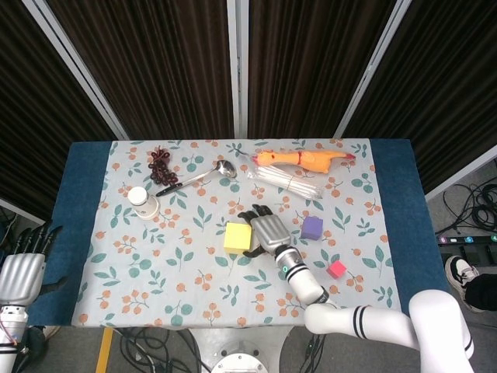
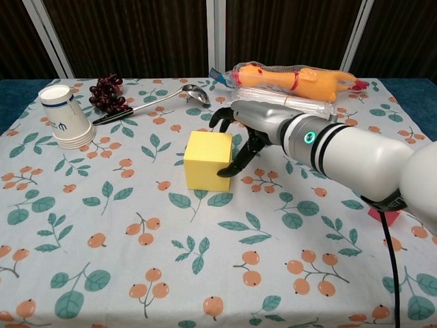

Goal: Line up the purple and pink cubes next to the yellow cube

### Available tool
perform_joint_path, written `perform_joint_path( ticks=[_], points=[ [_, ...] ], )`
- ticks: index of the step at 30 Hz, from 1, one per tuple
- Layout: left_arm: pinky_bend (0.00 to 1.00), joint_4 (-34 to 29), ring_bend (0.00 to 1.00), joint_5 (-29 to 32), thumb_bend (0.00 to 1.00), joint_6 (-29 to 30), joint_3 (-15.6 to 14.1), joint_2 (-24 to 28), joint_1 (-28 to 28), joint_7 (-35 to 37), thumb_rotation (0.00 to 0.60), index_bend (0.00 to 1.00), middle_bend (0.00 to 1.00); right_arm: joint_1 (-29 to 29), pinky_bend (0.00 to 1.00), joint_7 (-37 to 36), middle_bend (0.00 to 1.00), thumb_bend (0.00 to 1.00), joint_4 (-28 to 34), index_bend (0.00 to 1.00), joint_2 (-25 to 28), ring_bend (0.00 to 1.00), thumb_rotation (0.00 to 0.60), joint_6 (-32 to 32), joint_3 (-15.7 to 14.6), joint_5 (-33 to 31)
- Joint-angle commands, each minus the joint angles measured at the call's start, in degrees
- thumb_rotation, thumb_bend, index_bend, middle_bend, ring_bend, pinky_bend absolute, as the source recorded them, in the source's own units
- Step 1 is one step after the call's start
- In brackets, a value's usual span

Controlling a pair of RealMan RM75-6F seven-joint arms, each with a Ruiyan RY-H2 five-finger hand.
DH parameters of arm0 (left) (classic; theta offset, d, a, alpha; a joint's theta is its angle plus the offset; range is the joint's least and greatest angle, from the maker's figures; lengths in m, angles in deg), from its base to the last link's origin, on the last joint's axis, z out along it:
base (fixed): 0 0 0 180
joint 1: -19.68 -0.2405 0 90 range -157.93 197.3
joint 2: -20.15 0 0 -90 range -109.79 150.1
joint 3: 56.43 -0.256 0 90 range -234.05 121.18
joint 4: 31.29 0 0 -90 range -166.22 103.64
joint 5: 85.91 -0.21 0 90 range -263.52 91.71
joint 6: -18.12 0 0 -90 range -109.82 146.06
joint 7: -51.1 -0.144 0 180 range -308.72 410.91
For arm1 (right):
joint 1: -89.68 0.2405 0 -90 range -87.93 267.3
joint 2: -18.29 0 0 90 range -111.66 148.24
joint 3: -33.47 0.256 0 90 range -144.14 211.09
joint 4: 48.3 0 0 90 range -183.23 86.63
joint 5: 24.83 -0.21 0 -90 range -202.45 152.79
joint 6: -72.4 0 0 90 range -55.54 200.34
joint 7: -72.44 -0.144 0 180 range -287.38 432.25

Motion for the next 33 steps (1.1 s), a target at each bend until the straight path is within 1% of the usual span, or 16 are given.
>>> perform_joint_path(
  ticks=[1,4,6,10,16,24,26,29,33],
  points=[
    [0.09,0.05,0.10,0.06,0.00,-0.02,0.03,0.00,-0.01,0.05,0.600,0.14,0.13,0.19,0.08,-0.29,0.27,0.13,-0.69,0.20,-0.79,0.05,0.553,-0.88,-0.04,0.45],
    [0.09,0.12,0.10,0.08,0.00,-0.14,0.04,0.00,0.03,0.10,0.600,0.14,0.13,0.14,0.10,-1.19,0.33,0.17,-1.36,0.25,-1.65,0.10,0.600,-1.80,0.22,1.20],
    [0.09,0.16,0.10,0.09,0.00,-0.27,-0.01,-0.03,0.05,0.08,0.600,0.15,0.13,0.11,0.10,-2.07,0.34,0.18,-1.47,0.27,-1.87,0.10,0.600,-1.96,0.54,1.69],
    [0.09,0.20,0.10,0.10,0.00,-0.32,0.00,-0.04,0.05,0.19,0.600,0.15,0.13,0.03,0.10,-3.65,0.34,0.18,-2.11,0.28,-2.21,0.10,0.600,-2.42,1.33,2.41],
    [0.09,0.35,0.10,0.11,0.00,-0.44,-0.05,-0.03,0.02,0.47,0.600,0.15,0.13,0.18,0.10,-4.13,0.34,0.18,-4.61,0.28,-3.86,0.10,0.600,-3.88,2.08,2.57],
    [0.09,0.53,0.10,0.06,0.00,-0.56,-0.14,-0.06,-0.01,0.75,0.600,0.15,0.13,1.05,0.11,-4.52,0.33,0.18,-8.74,0.28,-6.62,0.10,0.600,-3.50,3.13,2.08],
    [0.09,0.56,0.10,0.05,0.00,-0.46,-0.15,-0.04,-0.09,0.83,0.600,0.15,0.13,1.20,0.07,-3.83,0.29,0.18,-9.00,0.25,-6.60,0.07,0.600,-2.75,3.00,1.30],
    [0.09,0.63,0.10,0.06,0.00,-0.37,-0.18,-0.12,-0.19,0.84,0.600,0.15,0.13,1.28,0.00,-2.14,0.20,0.17,-8.52,0.13,-5.96,0.00,0.600,-2.04,2.57,-0.09],
    [0.09,0.59,0.10,-0.04,0.00,-0.26,-0.15,-0.20,-0.19,0.80,0.600,0.15,0.12,0.99,0.00,-1.11,0.12,0.15,-7.12,0.04,-4.99,0.00,0.599,-2.33,2.20,-0.58]
  ],
)
